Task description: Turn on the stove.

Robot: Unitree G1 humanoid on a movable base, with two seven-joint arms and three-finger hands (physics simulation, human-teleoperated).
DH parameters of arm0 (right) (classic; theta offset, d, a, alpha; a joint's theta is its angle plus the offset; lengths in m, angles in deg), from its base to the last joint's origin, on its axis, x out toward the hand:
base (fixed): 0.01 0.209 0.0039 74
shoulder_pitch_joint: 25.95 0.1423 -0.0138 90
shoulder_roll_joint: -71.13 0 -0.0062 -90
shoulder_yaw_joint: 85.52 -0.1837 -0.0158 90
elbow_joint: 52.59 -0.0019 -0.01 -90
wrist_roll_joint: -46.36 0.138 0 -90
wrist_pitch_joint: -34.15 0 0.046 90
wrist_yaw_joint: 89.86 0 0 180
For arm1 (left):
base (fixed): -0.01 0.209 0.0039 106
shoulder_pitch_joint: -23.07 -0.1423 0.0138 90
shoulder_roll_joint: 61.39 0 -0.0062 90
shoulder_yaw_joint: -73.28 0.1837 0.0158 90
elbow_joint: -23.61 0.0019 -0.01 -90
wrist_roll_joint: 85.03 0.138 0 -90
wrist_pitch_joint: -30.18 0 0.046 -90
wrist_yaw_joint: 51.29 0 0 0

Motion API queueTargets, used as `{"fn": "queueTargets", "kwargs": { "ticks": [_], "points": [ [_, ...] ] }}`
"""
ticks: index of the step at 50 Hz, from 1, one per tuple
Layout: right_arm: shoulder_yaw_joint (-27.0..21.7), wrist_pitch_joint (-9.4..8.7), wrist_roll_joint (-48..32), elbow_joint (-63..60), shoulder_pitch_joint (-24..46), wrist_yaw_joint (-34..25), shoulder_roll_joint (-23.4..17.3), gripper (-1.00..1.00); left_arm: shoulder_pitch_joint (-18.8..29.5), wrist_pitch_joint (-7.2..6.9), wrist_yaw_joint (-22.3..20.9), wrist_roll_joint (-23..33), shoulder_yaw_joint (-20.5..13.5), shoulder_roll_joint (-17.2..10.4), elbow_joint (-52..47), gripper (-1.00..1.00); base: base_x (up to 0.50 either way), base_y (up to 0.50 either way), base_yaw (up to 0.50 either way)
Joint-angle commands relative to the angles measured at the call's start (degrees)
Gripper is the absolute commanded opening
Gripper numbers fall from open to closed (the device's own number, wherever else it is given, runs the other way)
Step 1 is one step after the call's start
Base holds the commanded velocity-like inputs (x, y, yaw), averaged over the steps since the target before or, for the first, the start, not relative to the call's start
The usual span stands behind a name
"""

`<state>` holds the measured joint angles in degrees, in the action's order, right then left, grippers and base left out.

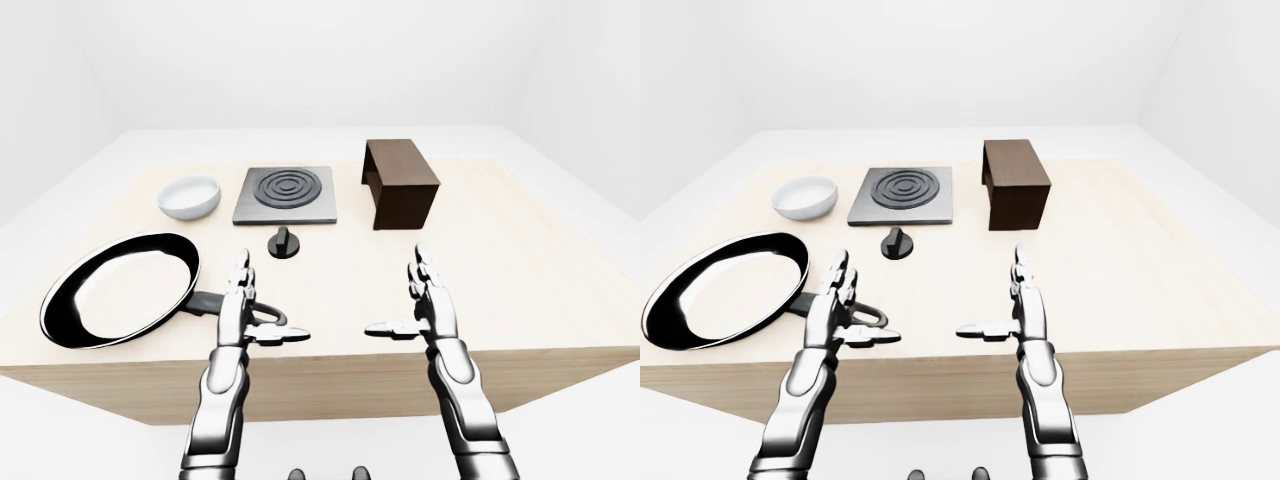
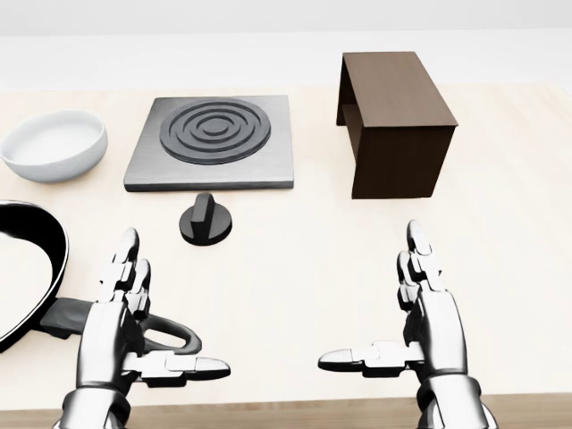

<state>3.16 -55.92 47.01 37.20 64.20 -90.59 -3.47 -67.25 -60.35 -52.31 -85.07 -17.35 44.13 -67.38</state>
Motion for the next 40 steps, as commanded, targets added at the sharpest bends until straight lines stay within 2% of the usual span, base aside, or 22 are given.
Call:
{"fn": "queueTargets", "kwargs": {
  "ticks": [1, 2, 7, 8, 17, 22, 24, 25, 28, 32, 36, 40],
  "points": [
    [-2.6, -0.14, 1.3, -0.6, 0.3, -1.0, -1.2, 1.00, -0.6, -1.04, -1.8, 0.2, -1.1, -0.6, -2.2, 1.00, 0.00, 0.00, 0.00],
    [-2.6, -0.52, 1.4, -1.1, 0.3, -1.0, -1.2, 1.00, -0.7, -1.11, -1.8, 0.2, -1.1, -0.6, -2.3, 1.00, 0.00, 0.00, 0.00],
    [-5.0, -4.70, 2.7, -6.5, 0.3, -0.9, -2.1, 1.00, -0.6, -1.59, -2.1, -0.1, -1.2, -0.6, -2.4, 1.00, 0.00, 0.00, 0.00],
    [-5.6, -4.94, 3.2, -7.9, 0.3, -0.9, -2.4, 1.00, -0.6, -1.69, -2.1, -0.2, -1.3, -0.6, -2.5, 1.00, 0.00, 0.00, 0.00],
    [-13.6, -4.94, 8.4, -20.5, -0.7, 0.2, -3.9, 1.00, -0.5, -1.54, -2.0, -0.3, -1.3, -0.6, -2.1, 1.00, 0.00, 0.00, 0.00],
    [-19.8, -4.94, 13.4, -24.9, -0.4, 2.8, -5.3, 1.00, -0.9, -2.02, -2.3, -0.5, -0.9, -0.4, -2.6, 1.00, 0.00, 0.00, 0.00],
    [-20.9, -4.94, 14.7, -25.5, -0.3, 3.1, -5.7, 1.00, -0.8, -2.10, -2.3, -0.6, -1.0, -0.5, -2.7, 1.00, 0.00, 0.00, 0.00],
    [-25.1, -4.94, 17.4, -27.5, 0.1, 4.9, -6.9, 1.00, -0.9, -2.81, -2.3, -0.7, -1.1, -0.5, -3.6, 1.00, 0.00, 0.00, 0.00],
    [-28.0, -4.94, 20.4, -29.0, 0.1, 6.4, -7.8, 1.00, -0.8, -2.24, -2.2, -0.6, -1.1, -0.4, -2.9, 1.00, 0.00, 0.00, 0.00],
    [-28.8, -4.94, 21.7, -29.9, -0.2, 7.1, -8.5, 1.00, -0.8, -2.67, -2.2, -0.7, -1.1, -0.5, -3.4, 1.00, 0.00, 0.00, 0.00],
    [-28.3, -4.94, 21.3, -29.7, -0.1, 7.0, -8.4, 1.00, -0.7, -2.53, -2.1, -0.8, -1.3, -0.5, -3.2, 1.00, 0.00, 0.00, 0.00],
    [-28.3, -4.94, 21.4, -29.9, -0.2, 6.8, -8.5, 1.00, -0.6, -1.73, -2.1, -0.6, -1.2, -0.5, -2.2, 1.00, 0.00, 0.00, 0.00]
  ]
}}
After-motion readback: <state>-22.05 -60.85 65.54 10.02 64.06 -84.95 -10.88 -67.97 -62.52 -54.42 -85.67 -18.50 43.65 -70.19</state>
